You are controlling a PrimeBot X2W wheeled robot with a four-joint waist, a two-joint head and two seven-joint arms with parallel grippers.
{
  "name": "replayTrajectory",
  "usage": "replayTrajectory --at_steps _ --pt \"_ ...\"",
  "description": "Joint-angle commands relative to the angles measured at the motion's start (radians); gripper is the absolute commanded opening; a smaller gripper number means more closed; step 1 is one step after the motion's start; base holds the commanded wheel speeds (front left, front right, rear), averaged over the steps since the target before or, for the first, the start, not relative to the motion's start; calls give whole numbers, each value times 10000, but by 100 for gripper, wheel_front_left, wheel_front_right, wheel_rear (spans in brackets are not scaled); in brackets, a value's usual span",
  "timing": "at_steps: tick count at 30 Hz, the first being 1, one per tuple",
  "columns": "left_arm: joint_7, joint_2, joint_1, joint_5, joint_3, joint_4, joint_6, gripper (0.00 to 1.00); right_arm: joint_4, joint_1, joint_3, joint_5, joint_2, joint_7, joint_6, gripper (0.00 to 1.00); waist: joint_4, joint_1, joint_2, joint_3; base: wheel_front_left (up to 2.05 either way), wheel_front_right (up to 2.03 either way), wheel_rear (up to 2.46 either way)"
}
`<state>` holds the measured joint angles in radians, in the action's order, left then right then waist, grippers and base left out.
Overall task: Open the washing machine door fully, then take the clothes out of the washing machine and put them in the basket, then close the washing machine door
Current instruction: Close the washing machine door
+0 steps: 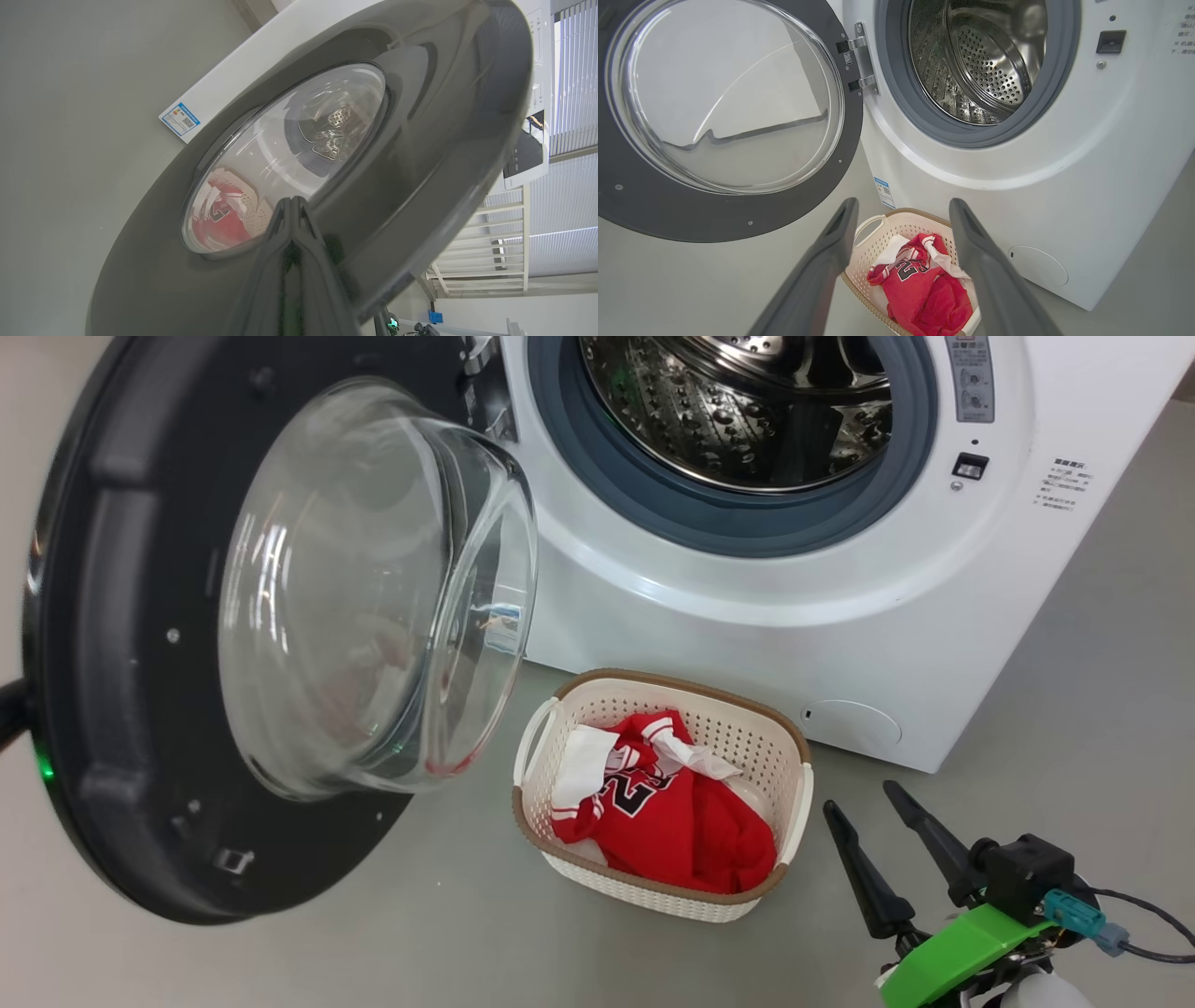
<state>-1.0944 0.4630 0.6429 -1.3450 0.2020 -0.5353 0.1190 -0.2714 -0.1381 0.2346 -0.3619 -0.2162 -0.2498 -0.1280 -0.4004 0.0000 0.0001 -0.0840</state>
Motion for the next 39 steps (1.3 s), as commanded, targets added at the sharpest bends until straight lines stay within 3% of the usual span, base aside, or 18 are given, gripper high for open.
replayTrajectory --at_steps 1,9,19,32,39 --pt "-327 448 -138 -323 222 753 115 0 304 64 97 80 -10 -120 -27 100 66 0 -1 -12 0 0 0" --pt "-1544 -90 -1040 -1547 -286 3480 116 0 427 140 -214 142 64 -120 -27 100 497 0 -1 -161 0 0 0" --pt "-1710 -925 -1230 -1739 -1210 5557 116 0 555 38 -486 227 199 -120 -27 100 1337 0 -1 -482 0 0 0" --pt "-642 -1880 -2 -961 -2149 5272 116 0 678 -311 -648 317 390 -120 -27 100 2646 0 -1 -1059 0 0 0" --pt "-65 -2020 979 -829 -2262 4623 117 0 744 -640 -681 360 627 -120 -27 100 3543 0 -1 -1534 0 0 0"
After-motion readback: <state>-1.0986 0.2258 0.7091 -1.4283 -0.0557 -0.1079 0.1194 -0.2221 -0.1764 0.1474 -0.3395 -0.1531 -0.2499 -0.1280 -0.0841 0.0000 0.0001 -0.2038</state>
